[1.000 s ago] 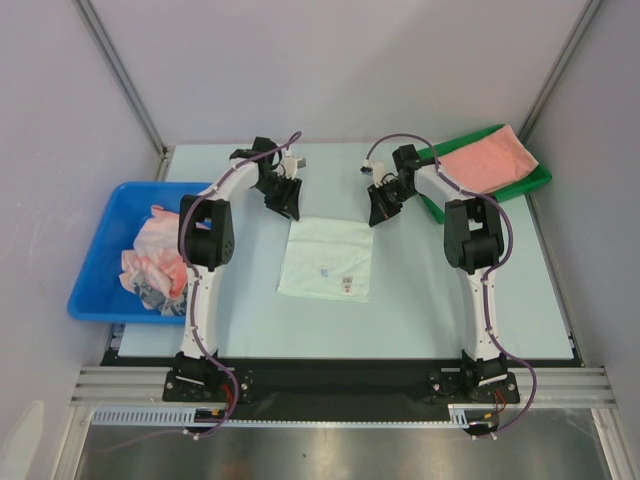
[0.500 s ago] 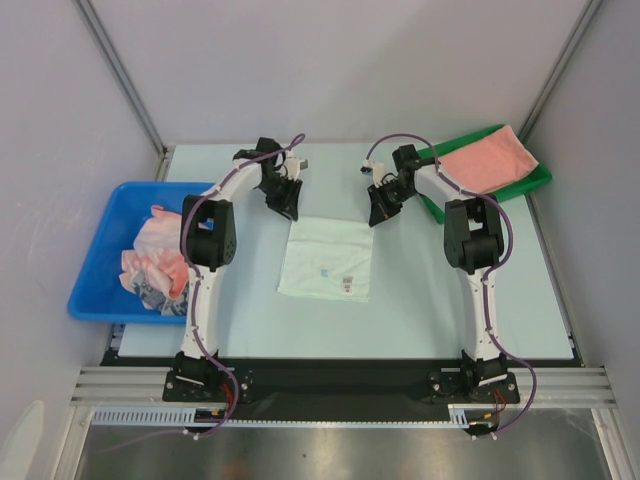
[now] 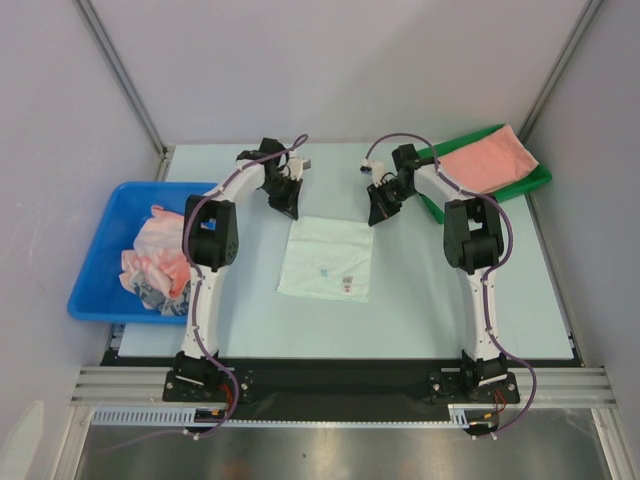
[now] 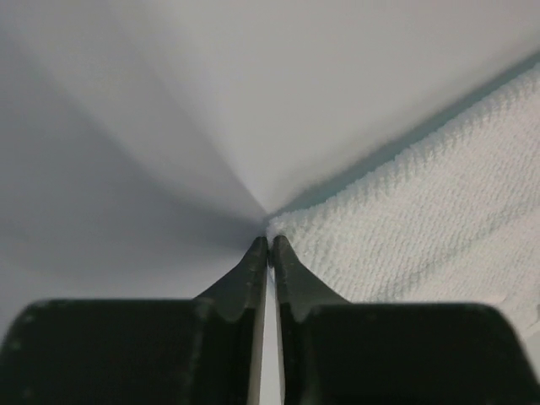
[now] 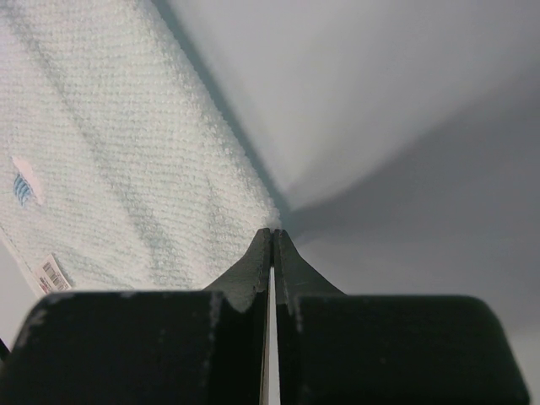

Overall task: Fold and stack the towels
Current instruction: Fold the towel

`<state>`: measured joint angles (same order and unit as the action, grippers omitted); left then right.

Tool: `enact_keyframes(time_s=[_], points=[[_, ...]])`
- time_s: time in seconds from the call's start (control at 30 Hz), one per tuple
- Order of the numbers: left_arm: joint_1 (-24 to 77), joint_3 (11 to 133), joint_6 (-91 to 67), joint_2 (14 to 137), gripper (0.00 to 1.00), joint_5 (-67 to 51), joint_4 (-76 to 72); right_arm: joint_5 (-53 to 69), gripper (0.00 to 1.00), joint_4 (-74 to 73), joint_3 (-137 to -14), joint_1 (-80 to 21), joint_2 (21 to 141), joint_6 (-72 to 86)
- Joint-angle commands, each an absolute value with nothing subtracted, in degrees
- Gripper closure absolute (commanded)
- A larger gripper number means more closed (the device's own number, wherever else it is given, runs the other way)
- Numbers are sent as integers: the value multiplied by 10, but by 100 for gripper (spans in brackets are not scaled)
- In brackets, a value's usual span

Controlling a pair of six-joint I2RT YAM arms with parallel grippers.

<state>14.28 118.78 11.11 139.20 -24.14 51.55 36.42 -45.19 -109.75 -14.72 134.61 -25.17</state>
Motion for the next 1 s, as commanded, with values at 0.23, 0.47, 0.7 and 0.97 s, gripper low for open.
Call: enact_keyframes(time_s=[0.23,0.47,0.7,0.97], points=[[161,1167,93,1335,100,-235,490,337,100,-439,-1103,-158,1303,-257],[161,1131,96,1289,100,-203,479,314,100,-389,-1011,-162,1214,-243],[154,1023,82,1206,100,-200,426,282,100,-362,-919,-188,1123,-236],[152,927,64,1107,100,-211,400,245,100,-339,-823,-221,1033,-202]])
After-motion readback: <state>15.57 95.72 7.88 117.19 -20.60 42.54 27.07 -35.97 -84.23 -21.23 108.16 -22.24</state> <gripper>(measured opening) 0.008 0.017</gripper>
